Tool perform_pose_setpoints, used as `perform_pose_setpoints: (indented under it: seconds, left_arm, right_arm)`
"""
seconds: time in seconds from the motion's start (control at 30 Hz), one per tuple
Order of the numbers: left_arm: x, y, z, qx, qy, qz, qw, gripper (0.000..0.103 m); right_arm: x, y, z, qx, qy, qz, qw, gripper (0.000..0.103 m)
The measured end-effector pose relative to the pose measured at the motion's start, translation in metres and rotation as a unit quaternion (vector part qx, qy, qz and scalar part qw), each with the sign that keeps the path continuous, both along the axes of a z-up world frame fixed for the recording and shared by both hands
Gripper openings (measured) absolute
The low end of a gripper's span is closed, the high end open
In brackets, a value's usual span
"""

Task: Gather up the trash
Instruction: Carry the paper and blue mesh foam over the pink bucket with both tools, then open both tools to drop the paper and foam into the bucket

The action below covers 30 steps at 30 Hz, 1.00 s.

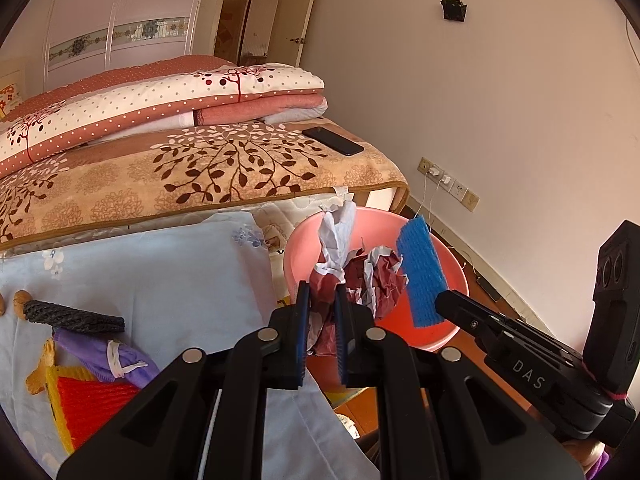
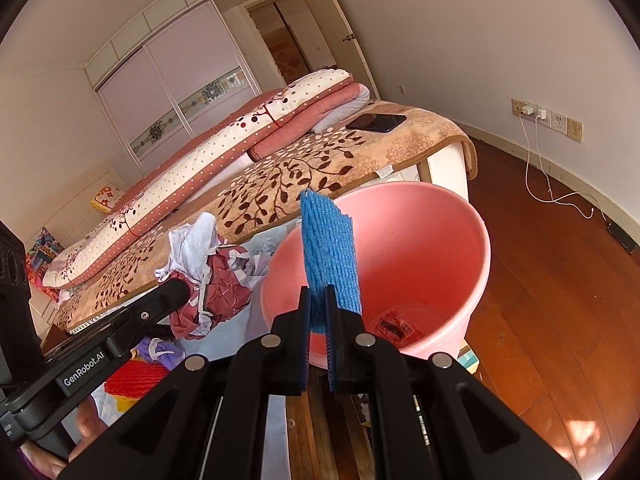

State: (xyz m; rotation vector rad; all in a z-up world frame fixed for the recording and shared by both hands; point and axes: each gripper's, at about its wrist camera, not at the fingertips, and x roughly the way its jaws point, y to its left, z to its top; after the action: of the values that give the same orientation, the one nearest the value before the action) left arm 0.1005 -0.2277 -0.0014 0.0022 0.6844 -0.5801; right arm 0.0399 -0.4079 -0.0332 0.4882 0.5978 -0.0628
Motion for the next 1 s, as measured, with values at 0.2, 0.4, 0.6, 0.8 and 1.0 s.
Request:
perform_pose_setpoints:
  seconds: [0.2, 0.4, 0.6, 0.8, 1.0]
  left_arm:
    - [0.009, -0.017, -0.011, 0.005, 0.008, -0.01, 0.9999, 0.011]
    - [0.017, -0.029, -0.019, 0.011, 0.018, -0.018, 0.9996, 0.011]
    - [0.021, -0.033, -0.023, 0.002, 0.029, -0.024, 0.9993, 0.014]
    - [0.025, -0.031, -0.025, -0.012, 0.041, -0.019, 0.9989, 0.035]
    - [0.021, -0.026, -0.022, -0.015, 0.041, -0.019, 0.9989, 0.035]
  right_arm:
    - [0.006, -0.011, -0.009, 0.005, 0.01, -0.011, 1.0, 0.006]
    - [0.01, -0.017, -0.017, 0.005, 0.021, -0.017, 1.0, 0.006]
    - [0.013, -0.023, -0.023, 0.006, 0.028, -0.027, 0.999, 0.006]
    - [0.013, -0.024, -0.024, 0.004, 0.028, -0.034, 0.999, 0.006]
    - [0.011, -0.023, -0.022, -0.003, 0.027, -0.044, 0.999, 0.02]
